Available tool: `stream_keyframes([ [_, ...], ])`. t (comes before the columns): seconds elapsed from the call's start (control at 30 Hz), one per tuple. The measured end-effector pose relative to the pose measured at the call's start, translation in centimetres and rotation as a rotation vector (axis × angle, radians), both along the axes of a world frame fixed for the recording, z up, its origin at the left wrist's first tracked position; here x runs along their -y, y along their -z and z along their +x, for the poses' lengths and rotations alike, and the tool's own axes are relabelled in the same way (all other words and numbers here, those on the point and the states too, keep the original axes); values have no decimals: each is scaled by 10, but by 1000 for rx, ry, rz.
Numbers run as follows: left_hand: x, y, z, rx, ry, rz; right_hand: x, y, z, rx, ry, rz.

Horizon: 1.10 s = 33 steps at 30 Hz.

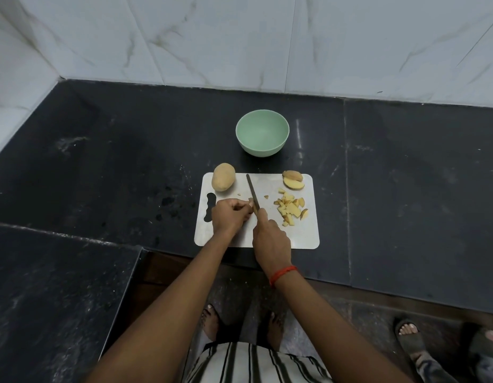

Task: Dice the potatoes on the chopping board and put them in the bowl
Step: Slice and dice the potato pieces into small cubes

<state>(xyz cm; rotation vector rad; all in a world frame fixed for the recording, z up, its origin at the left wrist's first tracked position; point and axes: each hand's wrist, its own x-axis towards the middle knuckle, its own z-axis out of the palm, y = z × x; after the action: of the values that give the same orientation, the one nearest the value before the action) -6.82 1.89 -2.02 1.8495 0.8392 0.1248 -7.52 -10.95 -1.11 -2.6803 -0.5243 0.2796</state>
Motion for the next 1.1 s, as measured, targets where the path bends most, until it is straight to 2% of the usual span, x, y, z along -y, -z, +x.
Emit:
stream_keyframes([
  [0.7, 4, 1, 2, -10, -28, 32, 16, -3, 20, 0, -159, -43],
  [0.97, 4, 3, 2, -14, -52, 27, 55, 5, -16, 27, -194, -185],
  [1.1, 5, 3, 1, 7, -45, 39, 87, 5, -41, -14, -138, -98],
])
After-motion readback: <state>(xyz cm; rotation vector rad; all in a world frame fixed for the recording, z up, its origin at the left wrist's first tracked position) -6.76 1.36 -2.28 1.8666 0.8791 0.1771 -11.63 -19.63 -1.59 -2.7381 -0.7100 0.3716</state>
